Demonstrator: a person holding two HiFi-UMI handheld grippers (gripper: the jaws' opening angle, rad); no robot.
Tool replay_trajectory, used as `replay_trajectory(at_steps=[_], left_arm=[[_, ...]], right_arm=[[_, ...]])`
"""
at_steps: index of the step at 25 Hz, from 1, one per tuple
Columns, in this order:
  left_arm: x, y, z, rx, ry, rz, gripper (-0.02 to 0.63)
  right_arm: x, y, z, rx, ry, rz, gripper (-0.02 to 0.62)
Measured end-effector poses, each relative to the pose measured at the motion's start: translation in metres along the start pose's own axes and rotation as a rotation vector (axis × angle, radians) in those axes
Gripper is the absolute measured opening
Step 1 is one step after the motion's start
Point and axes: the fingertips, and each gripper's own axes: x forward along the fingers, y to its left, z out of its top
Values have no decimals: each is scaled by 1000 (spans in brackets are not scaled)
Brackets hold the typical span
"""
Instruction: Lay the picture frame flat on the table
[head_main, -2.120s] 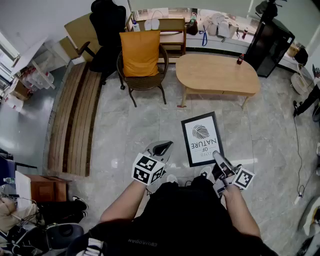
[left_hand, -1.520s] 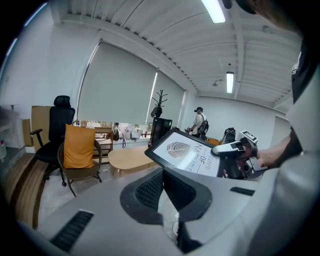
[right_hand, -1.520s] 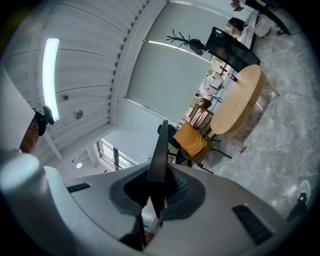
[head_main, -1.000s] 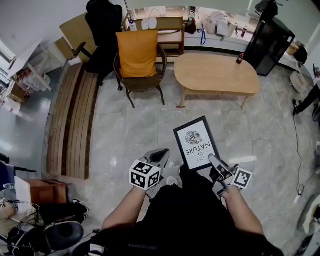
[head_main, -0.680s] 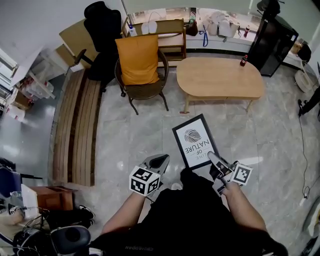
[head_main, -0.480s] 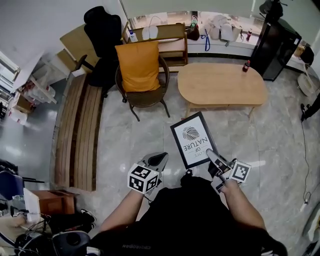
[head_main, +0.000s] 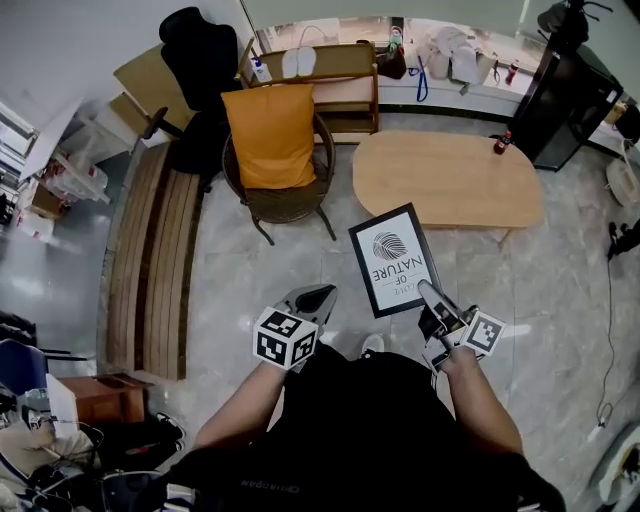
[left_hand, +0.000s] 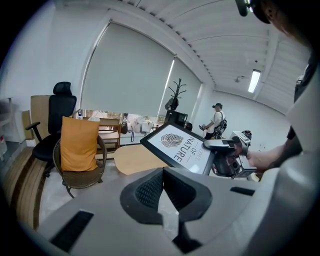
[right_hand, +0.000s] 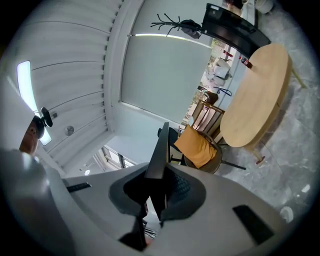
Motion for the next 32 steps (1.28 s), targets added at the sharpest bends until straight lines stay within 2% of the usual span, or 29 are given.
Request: replay_trajectory(at_steps=[4, 6, 10, 15, 19, 23, 28, 32], left_arm=[[7, -2, -15, 30, 61, -50, 5], [22, 6, -11, 32, 92, -54, 5], [69, 25, 19, 28, 111, -76, 5], [118, 47, 50, 65, 108, -149, 5], [153, 71, 97, 92, 83, -211, 5], [176, 115, 141, 132, 62, -239, 5], [210, 178, 178, 130, 53, -247, 5], [230, 199, 194, 115, 51, -265, 5]], right_arm=[[-8, -16, -8, 49, -30, -43, 31], [-7, -27, 4, 59, -47, -59, 31], [4, -52, 40, 90, -90, -87, 31], [27, -69, 66, 72, -126, -123, 31], [58, -80, 100, 59, -153, -175, 31], [98, -86, 132, 50, -184, -220, 32], [137, -107, 167, 37, -242, -293, 32], [160, -127, 180, 68, -259, -329, 32]])
